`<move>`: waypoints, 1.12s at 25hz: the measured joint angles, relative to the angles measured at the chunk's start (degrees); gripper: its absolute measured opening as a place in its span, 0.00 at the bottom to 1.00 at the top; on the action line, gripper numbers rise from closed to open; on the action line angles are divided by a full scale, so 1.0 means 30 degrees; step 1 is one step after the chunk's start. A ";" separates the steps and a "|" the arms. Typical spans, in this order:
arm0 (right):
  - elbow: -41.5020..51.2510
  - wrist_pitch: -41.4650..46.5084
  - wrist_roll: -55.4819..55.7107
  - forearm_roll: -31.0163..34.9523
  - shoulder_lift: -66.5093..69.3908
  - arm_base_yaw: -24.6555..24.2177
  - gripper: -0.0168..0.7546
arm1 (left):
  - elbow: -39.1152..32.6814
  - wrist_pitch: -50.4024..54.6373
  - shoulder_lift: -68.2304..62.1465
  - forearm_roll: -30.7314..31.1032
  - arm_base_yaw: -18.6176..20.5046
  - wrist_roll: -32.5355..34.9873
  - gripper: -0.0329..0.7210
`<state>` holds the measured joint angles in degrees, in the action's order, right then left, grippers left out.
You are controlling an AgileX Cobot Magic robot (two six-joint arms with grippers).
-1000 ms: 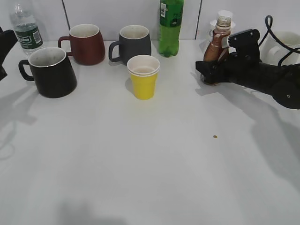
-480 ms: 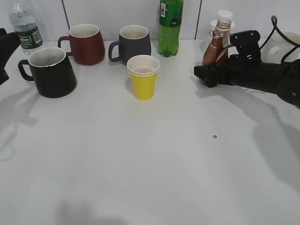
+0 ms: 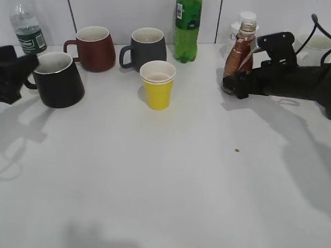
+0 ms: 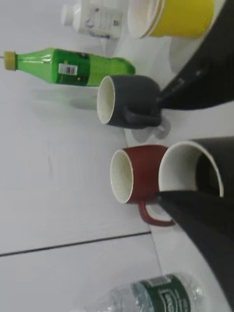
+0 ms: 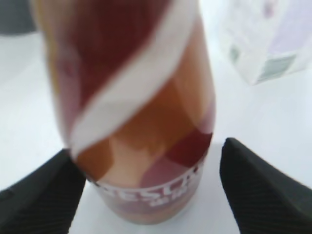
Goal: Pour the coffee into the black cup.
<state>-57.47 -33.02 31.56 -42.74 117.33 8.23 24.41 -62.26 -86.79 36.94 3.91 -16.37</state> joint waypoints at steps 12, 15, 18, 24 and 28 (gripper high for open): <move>0.0064 0.4447 0.3698 -0.1648 -0.2074 0.0000 0.87 | 0.0000 0.2846 0.0215 0.0000 -0.3091 -0.0438 0.70; 0.0540 0.4648 0.4234 -0.2145 -0.2592 0.0000 0.85 | 0.0000 0.4542 0.0487 -0.0244 -0.3602 -0.1308 0.70; 0.1216 0.4748 0.4606 -0.2284 -0.3140 0.0000 0.82 | 0.0000 0.5991 0.0848 -0.0504 -0.4046 -0.2225 0.70; 0.2132 0.6344 0.7902 -0.3519 -0.4920 0.0000 0.79 | 0.0000 0.9294 0.2130 -0.0604 -0.4613 -0.5602 0.70; 0.2137 0.6809 1.0745 -0.6236 -0.6268 0.0275 0.79 | 0.0000 1.0978 0.2882 -0.0525 -0.4686 -0.7162 0.64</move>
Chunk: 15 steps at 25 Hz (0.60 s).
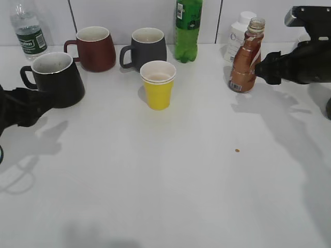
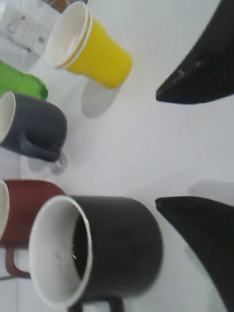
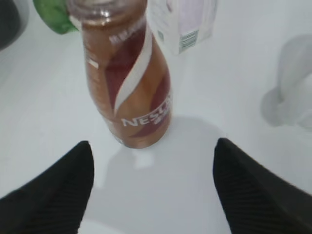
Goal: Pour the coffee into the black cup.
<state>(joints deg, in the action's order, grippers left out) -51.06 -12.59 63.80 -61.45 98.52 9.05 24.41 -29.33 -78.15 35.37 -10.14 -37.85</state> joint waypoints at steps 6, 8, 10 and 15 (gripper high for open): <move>0.0000 0.3350 0.0841 -0.1395 -0.1213 0.0837 0.79 | -0.0014 0.2520 0.1095 0.0000 0.0000 -0.0542 0.61; 0.0000 0.4829 0.0818 -0.1338 -0.1507 0.1393 0.79 | -0.0014 0.3327 0.1587 0.0000 0.0000 -0.0585 0.61; 0.0000 0.6310 0.0715 -0.1337 -0.1682 0.2024 0.79 | -0.0014 0.4094 0.2128 0.0000 0.0000 -0.0623 0.61; 0.0000 0.8969 0.0429 0.0071 -0.2070 0.3556 0.79 | 0.0105 0.6675 0.3260 -0.0137 -0.0297 -0.1257 0.61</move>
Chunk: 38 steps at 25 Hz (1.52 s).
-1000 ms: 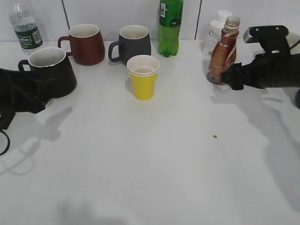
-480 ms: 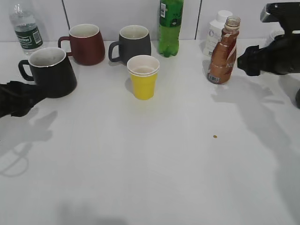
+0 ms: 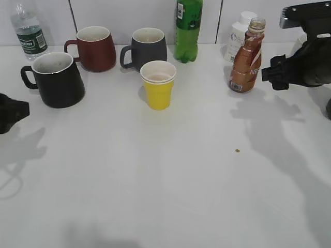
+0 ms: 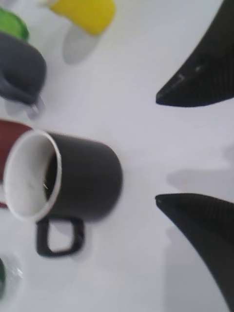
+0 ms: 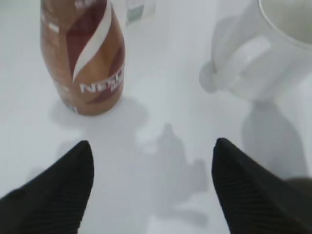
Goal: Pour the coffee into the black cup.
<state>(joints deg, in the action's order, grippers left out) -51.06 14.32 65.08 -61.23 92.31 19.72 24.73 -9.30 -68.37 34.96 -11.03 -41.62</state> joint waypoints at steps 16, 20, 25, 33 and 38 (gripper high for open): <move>-0.2295 0.6663 -1.4376 1.5646 -0.4192 0.0427 0.79 | 0.9218 1.8737 0.0486 -0.7844 -0.3960 0.6101 0.60; -0.2517 0.7306 -1.6902 1.8196 -0.6900 0.0463 0.79 | 0.9665 1.9671 0.2125 -0.9759 -0.3985 1.0107 0.60; -0.2299 0.8393 -1.9643 2.0932 -1.0665 0.0485 0.79 | 0.9665 2.0068 0.5462 -1.0352 -0.3985 1.1599 0.57; -0.0275 1.0763 -2.0292 2.1892 -1.6681 0.0523 0.79 | 0.9489 2.0516 1.1772 -1.0438 -0.3985 1.1866 0.57; 0.1571 1.1633 -2.0298 2.1898 -2.1017 0.0523 0.79 | 0.7600 2.1249 1.5049 -1.0438 -0.3985 1.1866 0.56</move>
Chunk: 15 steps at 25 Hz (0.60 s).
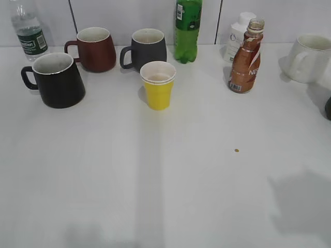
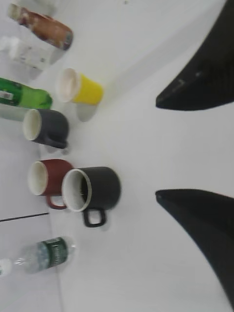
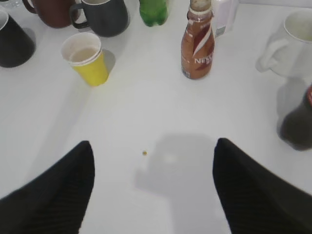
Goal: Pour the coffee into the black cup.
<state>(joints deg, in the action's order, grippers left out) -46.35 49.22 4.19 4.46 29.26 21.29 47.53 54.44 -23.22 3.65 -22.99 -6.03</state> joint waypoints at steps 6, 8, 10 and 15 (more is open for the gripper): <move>0.2205 0.2742 0.0000 -0.0038 -0.5113 0.0000 0.78 | -0.2315 0.1909 0.3551 0.0000 0.0000 0.0000 0.56; 0.2962 0.3583 0.0000 -0.0160 -0.6536 0.0000 0.78 | -0.2787 0.2612 0.4787 0.0000 0.0000 0.0000 0.55; 0.3710 0.4035 -0.0016 -0.0332 -0.7931 0.0000 0.78 | -0.3218 0.3119 0.5853 0.0000 0.0000 0.0000 0.55; 0.4744 0.4223 -0.0016 -0.0945 -0.9830 0.0000 0.78 | -0.4494 0.4401 0.7837 0.0000 0.0000 0.0000 0.54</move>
<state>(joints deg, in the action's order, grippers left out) -32.11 61.88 4.14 1.62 -0.23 21.29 34.04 67.65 0.29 3.65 -22.99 -6.03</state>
